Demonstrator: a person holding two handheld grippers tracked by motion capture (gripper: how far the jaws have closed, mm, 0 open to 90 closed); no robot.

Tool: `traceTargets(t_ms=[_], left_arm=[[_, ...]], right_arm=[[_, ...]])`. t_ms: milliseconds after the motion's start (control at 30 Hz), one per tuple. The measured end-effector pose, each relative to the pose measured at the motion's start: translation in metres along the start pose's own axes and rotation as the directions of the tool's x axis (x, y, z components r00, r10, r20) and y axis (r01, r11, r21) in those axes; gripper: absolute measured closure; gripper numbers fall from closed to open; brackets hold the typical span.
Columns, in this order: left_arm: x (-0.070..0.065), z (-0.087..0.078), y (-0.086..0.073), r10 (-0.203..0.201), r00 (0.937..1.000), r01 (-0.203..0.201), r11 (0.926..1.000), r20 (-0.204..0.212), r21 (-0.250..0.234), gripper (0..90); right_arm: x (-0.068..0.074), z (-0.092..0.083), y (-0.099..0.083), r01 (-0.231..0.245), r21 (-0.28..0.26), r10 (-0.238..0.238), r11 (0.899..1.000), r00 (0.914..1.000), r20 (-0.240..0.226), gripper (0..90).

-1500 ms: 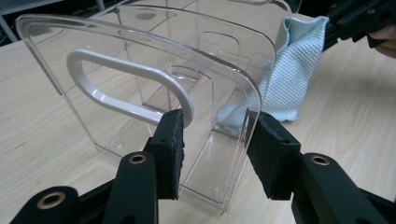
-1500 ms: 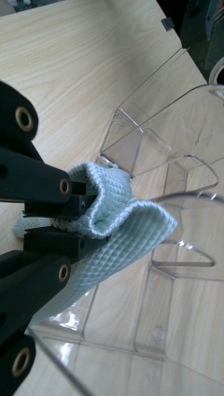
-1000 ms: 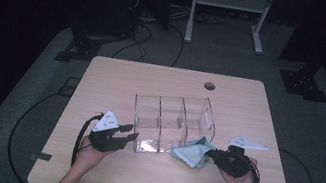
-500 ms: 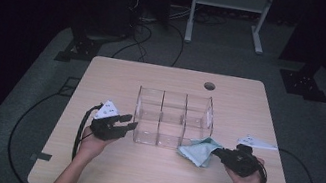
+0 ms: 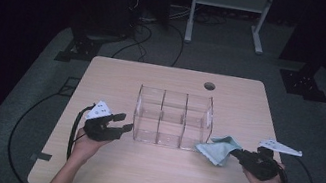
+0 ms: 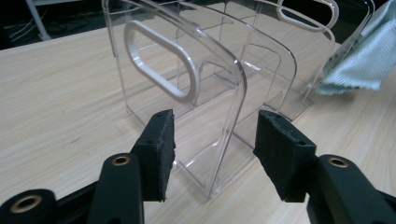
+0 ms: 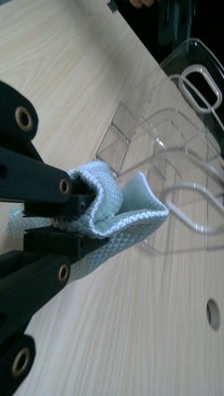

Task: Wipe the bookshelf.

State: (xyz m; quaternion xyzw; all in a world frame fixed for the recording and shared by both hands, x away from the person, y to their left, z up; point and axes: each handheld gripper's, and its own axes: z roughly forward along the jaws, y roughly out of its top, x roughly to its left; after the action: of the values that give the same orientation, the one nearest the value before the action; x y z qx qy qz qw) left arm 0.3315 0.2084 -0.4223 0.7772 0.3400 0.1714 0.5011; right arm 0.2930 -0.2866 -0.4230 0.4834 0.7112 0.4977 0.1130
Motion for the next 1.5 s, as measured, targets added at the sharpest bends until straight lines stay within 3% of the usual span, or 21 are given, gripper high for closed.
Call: traceTargets(t_ms=[200, 367, 567, 833, 1200, 1367, 1500], left_arm=[[0.004, -0.013, -0.008, -0.011, 0.9998, 0.011, 0.9999, -0.017, 0.000, 44.3], [0.008, -0.017, -0.016, -0.025, 0.9993, 0.025, 0.9997, -0.027, 0.001, 43.0], [0.010, -0.018, -0.022, -0.038, 0.9987, 0.038, 0.9993, -0.034, 0.002, 39.7], [0.012, -0.020, -0.026, -0.046, 0.9982, 0.046, 0.9989, -0.040, -0.004, 36.0], [0.010, -0.025, -0.029, -0.044, 0.9979, 0.044, 0.9990, -0.047, -0.005, 33.4], [0.010, -0.025, -0.029, -0.046, 0.9976, 0.045, 0.9990, -0.053, -0.004, 31.9], [0.009, -0.023, -0.029, -0.038, 0.9978, 0.039, 0.9992, -0.054, 0.007, 31.5]], right_arm=[[-0.024, -0.006, 0.003, -0.023, 0.021, 0.022, 1.000, 0.9970, 0.075, 84.3], [-0.052, 0.003, 0.011, -0.053, 0.056, 0.044, 0.997, 0.9864, 0.158, 83.6], [-0.074, 0.013, 0.013, -0.100, 0.073, 0.084, 0.992, 0.9764, 0.199, 69.1], [-0.078, 0.006, 0.014, -0.108, 0.077, 0.092, 0.991, 0.9765, 0.195, 61.3], [-0.060, -0.020, -0.001, -0.069, 0.053, 0.062, 0.996, 0.9900, 0.127, 58.4], [-0.053, -0.025, -0.004, -0.057, 0.040, 0.052, 0.998, 0.9926, 0.110, 62.3], [-0.050, -0.013, 0.003, -0.046, 0.041, 0.042, 0.998, 0.9942, 0.099, 71.6]])
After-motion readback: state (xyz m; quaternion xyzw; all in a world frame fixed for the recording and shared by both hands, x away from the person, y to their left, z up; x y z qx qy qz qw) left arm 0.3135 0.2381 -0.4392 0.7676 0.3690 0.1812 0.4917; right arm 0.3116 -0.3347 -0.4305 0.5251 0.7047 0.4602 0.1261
